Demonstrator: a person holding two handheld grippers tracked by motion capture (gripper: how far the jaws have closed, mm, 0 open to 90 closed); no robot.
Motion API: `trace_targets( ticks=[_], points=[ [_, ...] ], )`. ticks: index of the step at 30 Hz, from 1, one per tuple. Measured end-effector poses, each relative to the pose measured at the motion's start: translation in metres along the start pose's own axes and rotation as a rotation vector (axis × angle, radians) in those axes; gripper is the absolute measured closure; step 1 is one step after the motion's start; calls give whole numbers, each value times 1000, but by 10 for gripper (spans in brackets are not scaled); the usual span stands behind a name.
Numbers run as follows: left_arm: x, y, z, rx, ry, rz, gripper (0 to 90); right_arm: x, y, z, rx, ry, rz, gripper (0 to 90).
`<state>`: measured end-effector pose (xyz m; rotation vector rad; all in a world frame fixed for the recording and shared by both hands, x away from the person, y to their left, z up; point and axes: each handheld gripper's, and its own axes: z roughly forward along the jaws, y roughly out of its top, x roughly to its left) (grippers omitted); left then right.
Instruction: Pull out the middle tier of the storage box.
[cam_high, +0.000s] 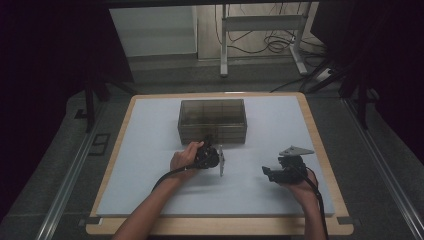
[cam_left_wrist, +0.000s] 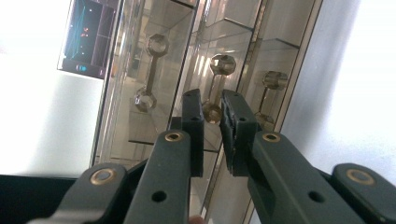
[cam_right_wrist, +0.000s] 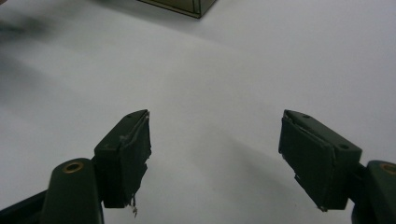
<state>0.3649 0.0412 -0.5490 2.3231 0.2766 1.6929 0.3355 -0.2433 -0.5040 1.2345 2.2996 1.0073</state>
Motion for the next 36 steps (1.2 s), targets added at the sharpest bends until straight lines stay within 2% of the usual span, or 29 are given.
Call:
trace_targets(
  ticks=[7,11,14,23,36],
  points=[
    [0,0,0,-3,3,5,805,-1,0,0,0,-1,-1,245],
    [1,1,0,-2,-5,-8,809,0,0,0,0,1,0,245],
    [0,1,-1,4,-2,10,812,-1,0,0,-2,-1,-1,245],
    [1,2,-2,6,-8,18,815,-2,0,-1,-3,-2,4,245],
    [-2,2,-13,2,-14,22,814,-2,-1,-2,-8,-4,4,244]
  ],
)
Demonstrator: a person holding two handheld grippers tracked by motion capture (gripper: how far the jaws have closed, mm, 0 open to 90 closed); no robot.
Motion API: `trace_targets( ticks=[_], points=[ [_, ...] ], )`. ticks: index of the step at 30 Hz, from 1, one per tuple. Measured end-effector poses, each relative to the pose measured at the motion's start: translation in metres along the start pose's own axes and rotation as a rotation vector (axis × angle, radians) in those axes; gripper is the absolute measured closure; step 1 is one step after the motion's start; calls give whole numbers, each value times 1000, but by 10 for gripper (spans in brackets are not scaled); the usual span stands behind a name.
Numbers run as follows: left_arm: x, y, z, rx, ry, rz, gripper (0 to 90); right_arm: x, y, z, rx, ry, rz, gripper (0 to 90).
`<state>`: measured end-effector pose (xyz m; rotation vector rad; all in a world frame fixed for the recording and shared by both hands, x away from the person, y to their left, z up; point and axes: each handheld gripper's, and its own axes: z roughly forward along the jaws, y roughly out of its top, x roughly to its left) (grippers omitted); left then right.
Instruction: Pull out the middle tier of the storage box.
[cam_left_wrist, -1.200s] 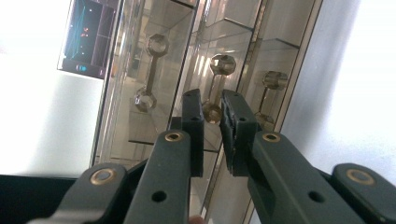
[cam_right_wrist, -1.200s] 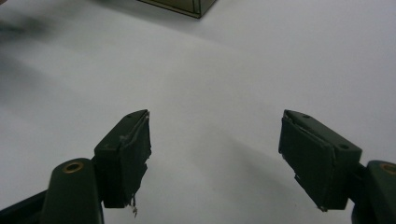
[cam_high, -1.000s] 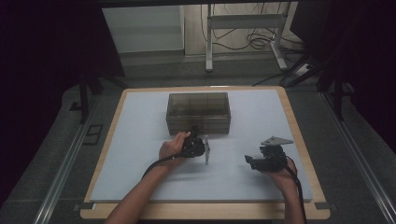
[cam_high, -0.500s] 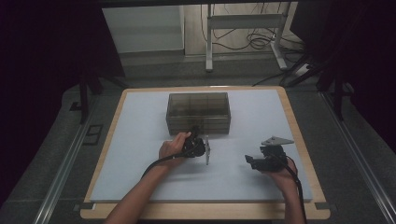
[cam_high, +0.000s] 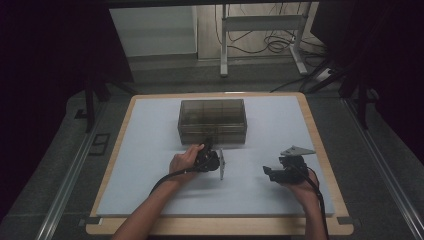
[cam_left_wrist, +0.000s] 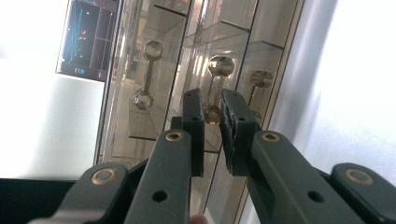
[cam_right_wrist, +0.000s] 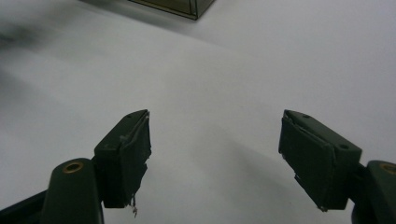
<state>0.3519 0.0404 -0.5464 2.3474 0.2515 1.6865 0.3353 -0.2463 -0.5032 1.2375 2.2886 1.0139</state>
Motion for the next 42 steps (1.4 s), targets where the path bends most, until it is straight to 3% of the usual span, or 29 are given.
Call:
trace_targets(
  ticks=[17,20,21,27,33,38,42],
  points=[
    [0,-1,-5,-15,-15,-27,800,0,0,0,2,-2,0,245],
    [-1,-1,-5,-22,-13,-29,708,0,0,0,3,-1,2,245],
    [0,-1,-6,-25,-11,-39,643,0,0,0,4,-4,2,245],
    [4,-3,-11,-28,-48,-96,530,0,0,0,5,-3,1,244],
    [14,-5,-17,-55,-151,-181,361,0,0,1,6,-4,0,244],
    [17,-8,-21,-60,-185,-232,323,0,0,1,6,-5,-1,244],
    [15,-11,-22,-77,-224,-299,317,1,0,1,5,-3,-1,245]
  ],
)
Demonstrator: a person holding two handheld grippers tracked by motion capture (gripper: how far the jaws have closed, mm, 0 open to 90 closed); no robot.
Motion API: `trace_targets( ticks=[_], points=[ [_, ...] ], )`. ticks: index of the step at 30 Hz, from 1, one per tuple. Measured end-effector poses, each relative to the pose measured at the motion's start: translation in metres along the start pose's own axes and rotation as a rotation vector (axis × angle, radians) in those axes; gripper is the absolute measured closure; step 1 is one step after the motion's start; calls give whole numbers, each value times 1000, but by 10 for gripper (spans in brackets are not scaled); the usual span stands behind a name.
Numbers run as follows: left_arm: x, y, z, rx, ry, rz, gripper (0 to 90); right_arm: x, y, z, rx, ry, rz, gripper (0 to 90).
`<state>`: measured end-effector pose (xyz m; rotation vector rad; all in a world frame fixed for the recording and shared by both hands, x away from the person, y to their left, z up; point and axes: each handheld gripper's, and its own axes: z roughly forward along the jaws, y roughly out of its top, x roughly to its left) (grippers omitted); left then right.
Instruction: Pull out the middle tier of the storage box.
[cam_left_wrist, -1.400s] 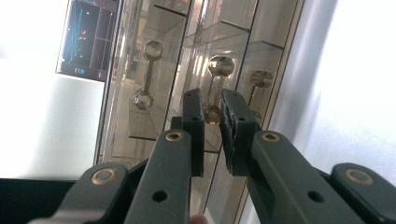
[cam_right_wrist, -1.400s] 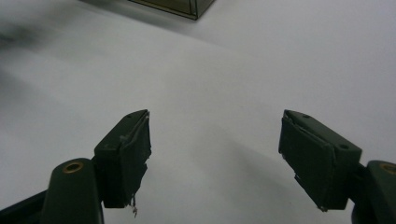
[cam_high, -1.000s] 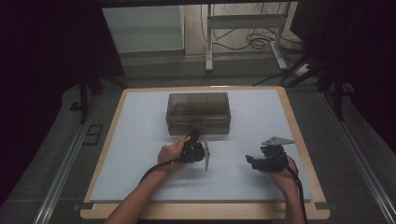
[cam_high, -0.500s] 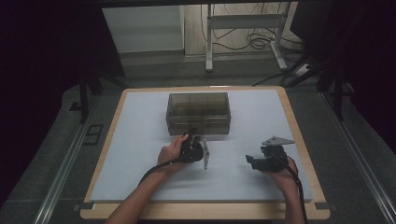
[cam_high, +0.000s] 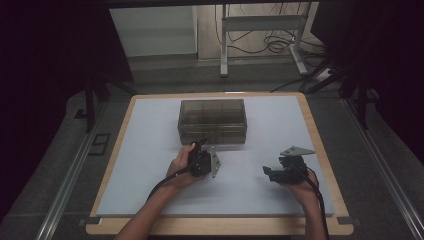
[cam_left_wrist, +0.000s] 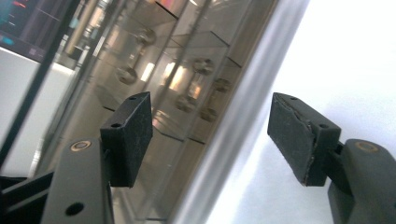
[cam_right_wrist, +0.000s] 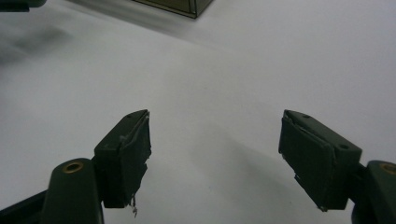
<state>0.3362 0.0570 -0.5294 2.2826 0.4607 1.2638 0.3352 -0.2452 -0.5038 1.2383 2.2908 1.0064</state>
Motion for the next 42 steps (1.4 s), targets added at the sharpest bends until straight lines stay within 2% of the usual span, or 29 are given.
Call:
trace_targets(
  ticks=[5,12,13,23,31,37,42],
  points=[
    [3,-1,-2,20,-53,-41,308,0,0,1,3,-2,0,244],
    [6,-5,-10,15,-98,-112,302,0,0,0,1,-1,-1,244],
    [6,-5,-10,15,-98,-112,298,0,0,0,1,-1,-1,244],
    [19,-14,-19,34,-208,-266,264,1,0,1,3,-1,-1,244],
    [26,-21,-31,1,-207,-309,253,1,0,1,4,-1,-5,244],
    [30,-28,-34,1,-205,-326,248,2,2,-2,-26,48,13,244],
    [32,-36,-38,-7,-218,-351,247,1,1,-1,-18,38,12,244]
  ],
)
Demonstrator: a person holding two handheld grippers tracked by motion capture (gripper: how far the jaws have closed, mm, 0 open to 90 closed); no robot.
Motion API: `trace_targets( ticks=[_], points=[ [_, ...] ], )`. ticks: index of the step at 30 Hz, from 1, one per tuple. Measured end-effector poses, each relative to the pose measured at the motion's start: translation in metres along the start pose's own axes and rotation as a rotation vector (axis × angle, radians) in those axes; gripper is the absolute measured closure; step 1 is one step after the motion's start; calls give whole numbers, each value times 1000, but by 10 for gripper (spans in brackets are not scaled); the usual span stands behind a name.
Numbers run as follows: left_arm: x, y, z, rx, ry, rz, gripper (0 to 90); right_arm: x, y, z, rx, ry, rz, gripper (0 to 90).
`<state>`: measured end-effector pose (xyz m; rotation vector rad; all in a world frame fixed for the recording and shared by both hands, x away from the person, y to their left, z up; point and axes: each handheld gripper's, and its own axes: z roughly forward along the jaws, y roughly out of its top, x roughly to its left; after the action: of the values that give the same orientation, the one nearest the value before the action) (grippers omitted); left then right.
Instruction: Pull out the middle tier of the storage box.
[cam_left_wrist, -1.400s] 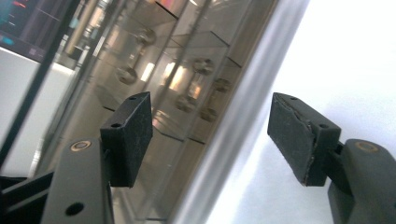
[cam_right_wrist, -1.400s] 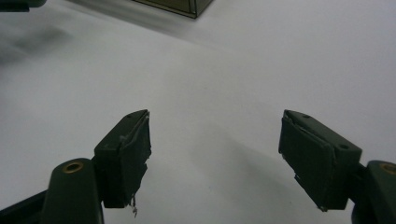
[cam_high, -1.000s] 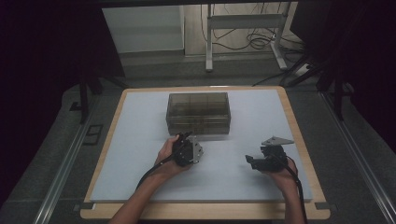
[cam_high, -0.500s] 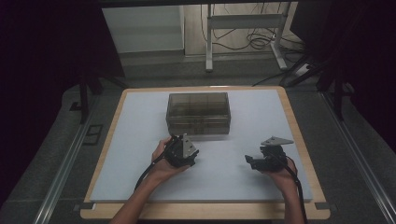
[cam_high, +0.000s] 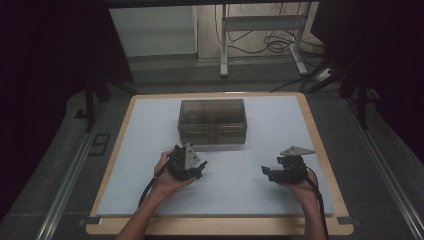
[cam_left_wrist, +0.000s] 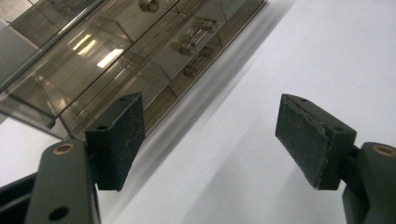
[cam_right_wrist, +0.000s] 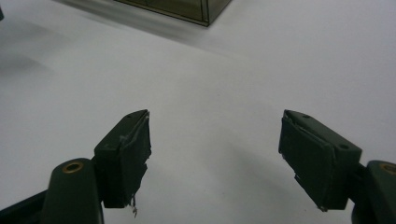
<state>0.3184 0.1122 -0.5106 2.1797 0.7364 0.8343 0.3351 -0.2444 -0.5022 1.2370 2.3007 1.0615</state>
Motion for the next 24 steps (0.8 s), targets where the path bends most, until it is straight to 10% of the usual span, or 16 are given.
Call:
trace_targets(
  ticks=[24],
  points=[
    [28,-27,-19,14,-67,-182,257,1,4,-8,-37,-30,-9,252]
  ],
)
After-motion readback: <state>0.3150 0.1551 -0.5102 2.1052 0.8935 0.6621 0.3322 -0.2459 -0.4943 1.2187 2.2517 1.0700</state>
